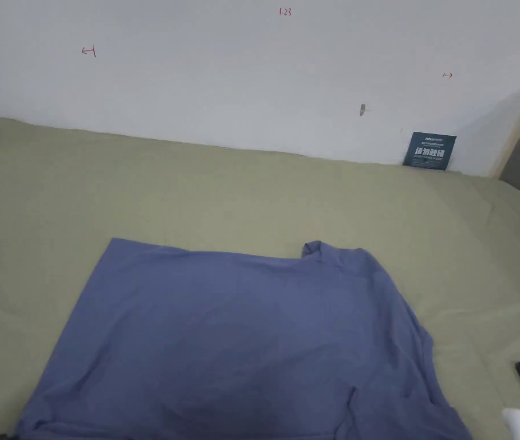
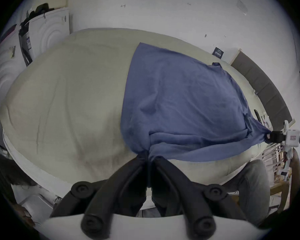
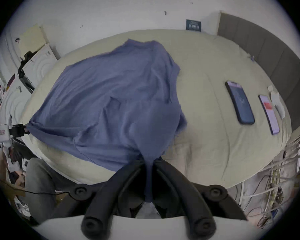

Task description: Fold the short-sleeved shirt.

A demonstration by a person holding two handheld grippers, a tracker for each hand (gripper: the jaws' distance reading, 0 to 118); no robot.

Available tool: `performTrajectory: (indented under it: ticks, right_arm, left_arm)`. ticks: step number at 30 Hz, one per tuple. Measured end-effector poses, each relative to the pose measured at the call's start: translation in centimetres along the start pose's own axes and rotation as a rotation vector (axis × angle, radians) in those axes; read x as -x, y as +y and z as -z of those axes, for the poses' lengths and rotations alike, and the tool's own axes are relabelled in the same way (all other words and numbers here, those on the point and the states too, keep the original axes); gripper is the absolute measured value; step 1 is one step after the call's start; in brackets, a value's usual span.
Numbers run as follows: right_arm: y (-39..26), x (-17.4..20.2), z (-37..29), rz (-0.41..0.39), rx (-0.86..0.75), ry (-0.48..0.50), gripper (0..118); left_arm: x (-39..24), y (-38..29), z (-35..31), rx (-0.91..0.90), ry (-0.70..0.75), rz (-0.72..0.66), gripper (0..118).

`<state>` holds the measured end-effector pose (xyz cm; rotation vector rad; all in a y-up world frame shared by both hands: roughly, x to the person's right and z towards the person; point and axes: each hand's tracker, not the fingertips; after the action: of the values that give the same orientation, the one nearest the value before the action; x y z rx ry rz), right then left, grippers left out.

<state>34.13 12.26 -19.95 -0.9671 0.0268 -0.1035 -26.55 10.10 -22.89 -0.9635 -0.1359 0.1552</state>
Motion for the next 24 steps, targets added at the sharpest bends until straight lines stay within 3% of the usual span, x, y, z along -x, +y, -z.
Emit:
performTrajectory:
  ticks: [9,15,18,19,21,22,24]
  right_arm:
    - [11.0,-0.3,-0.1,-0.038,-0.017,0.045,4]
    - [17.3,-1.5,5.6,-0.028,0.086,0.018,4]
    - [18.9,-1.6,8.8,0.019,0.109,0.014,6]
    - [19.3,-1.7,9.7,0.027,0.104,0.027,22]
    - [19.6,-1.9,10.9,0.067,0.058,0.02,68]
    - [19.3,-1.7,11.1,0.08,0.026,0.001,82]
    - [19.1,-2.0,11.7,0.11,-0.001,0.024,77]
  left_arm:
    - [1.0,10.7,1.4,0.081,-0.064,0.062,3]
    - [-0.7,17.2,5.2,0.165,-0.073,0.045,3]
    - [-1.4,18.7,7.6,0.18,-0.055,0.044,8]
    - [-0.8,19.1,8.8,0.171,-0.044,0.036,28]
    - [-0.6,19.4,9.8,0.143,-0.03,-0.021,86]
    - [-0.4,19.4,10.2,0.132,-0.009,-0.051,99]
    - [-0.4,18.8,9.9,0.116,0.008,-0.087,97]
